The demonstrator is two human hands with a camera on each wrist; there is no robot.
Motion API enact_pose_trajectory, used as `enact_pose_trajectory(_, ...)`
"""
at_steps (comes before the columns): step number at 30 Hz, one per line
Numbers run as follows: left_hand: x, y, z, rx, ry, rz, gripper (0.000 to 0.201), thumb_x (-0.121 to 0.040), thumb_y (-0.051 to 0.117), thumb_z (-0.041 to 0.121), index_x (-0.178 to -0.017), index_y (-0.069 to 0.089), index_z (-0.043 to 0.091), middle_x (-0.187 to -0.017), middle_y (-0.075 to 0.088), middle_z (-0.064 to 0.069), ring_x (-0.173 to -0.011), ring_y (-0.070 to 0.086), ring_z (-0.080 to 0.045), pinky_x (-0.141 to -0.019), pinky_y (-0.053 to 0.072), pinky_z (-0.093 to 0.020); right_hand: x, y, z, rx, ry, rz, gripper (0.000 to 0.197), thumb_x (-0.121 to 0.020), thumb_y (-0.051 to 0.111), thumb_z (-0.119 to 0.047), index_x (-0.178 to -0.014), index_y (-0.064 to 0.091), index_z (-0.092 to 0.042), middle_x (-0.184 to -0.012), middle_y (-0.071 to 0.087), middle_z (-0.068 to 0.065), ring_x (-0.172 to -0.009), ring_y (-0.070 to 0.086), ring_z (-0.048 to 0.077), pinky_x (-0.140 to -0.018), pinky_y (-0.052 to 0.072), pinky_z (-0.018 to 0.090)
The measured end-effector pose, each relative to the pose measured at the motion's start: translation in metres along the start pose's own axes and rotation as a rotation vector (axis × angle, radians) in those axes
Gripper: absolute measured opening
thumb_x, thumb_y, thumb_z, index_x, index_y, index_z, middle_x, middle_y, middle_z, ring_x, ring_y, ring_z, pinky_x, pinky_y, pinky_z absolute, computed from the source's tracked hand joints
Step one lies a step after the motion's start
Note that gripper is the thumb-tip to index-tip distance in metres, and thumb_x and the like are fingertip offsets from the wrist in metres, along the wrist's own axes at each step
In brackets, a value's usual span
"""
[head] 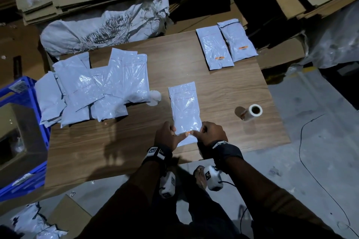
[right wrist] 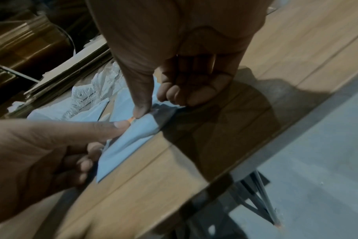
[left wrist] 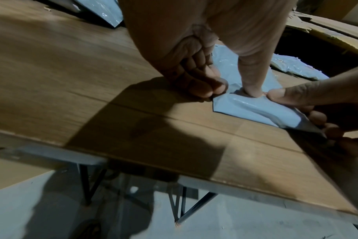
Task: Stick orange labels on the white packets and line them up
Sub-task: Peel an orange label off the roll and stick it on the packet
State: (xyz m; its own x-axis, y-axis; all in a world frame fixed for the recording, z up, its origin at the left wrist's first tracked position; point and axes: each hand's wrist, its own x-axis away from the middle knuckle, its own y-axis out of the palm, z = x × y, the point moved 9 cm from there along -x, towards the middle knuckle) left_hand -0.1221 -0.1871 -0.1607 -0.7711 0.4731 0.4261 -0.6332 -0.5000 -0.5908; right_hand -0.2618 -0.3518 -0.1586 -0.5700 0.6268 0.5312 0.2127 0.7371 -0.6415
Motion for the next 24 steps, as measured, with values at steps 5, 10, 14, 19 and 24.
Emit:
enact_pose_trajectory(5,0.000,0.000,0.001,-0.037,-0.022,0.012,0.060,-0.063,0.090,0.055,-0.081,0.049,0.015,-0.069,0.059,0.000,-0.066,0.060,-0.021,-0.057,0.044,-0.032,0.000,-0.002,-0.005,0.049,-0.013,0.014,0.040,-0.079,0.073,-0.052,-0.077,0.058,-0.015,-0.073,0.065,-0.003,-0.072,0.061,0.021,-0.057,0.038,0.030)
enact_pose_trajectory(10,0.000,-0.001,-0.002,-0.034,-0.063,-0.016,0.046,-0.068,0.089,0.034,-0.083,0.050,0.015,-0.074,0.057,0.002,-0.069,0.057,-0.022,-0.054,0.037,-0.028,0.001,-0.002,0.000,-0.043,-0.021,0.013,0.028,-0.078,0.072,-0.039,-0.075,0.059,-0.015,-0.073,0.066,-0.001,-0.073,0.062,0.023,-0.059,0.042,0.030)
enact_pose_trajectory(14,0.000,-0.003,-0.009,-0.019,-0.075,-0.028,0.043,-0.071,0.088,0.031,-0.084,0.049,0.017,-0.074,0.057,0.004,-0.074,0.060,-0.023,-0.060,0.041,-0.029,0.001,-0.004,0.003,-0.133,-0.030,0.025,0.028,-0.080,0.074,-0.037,-0.074,0.060,-0.014,-0.072,0.066,0.003,-0.073,0.062,0.025,-0.064,0.048,0.033)
enact_pose_trajectory(19,0.004,-0.007,-0.007,0.064,-0.075,0.005,0.049,-0.075,0.087,0.033,-0.109,0.053,0.020,-0.086,0.060,0.006,-0.076,0.058,-0.012,-0.066,0.041,-0.028,0.003,-0.011,0.008,-0.257,-0.002,0.089,0.031,-0.085,0.074,-0.036,-0.101,0.054,-0.018,-0.092,0.067,0.004,-0.088,0.061,0.029,-0.079,0.050,0.037)
enact_pose_trajectory(24,0.007,0.001,-0.001,0.065,-0.069,-0.044,0.043,-0.077,0.086,0.032,-0.107,0.060,0.015,-0.095,0.065,-0.001,-0.080,0.057,-0.015,-0.064,0.043,-0.021,0.004,-0.008,-0.007,-0.261,-0.035,0.024,0.027,-0.087,0.075,-0.033,-0.100,0.059,-0.016,-0.098,0.069,0.009,-0.092,0.063,0.029,-0.080,0.051,0.037)
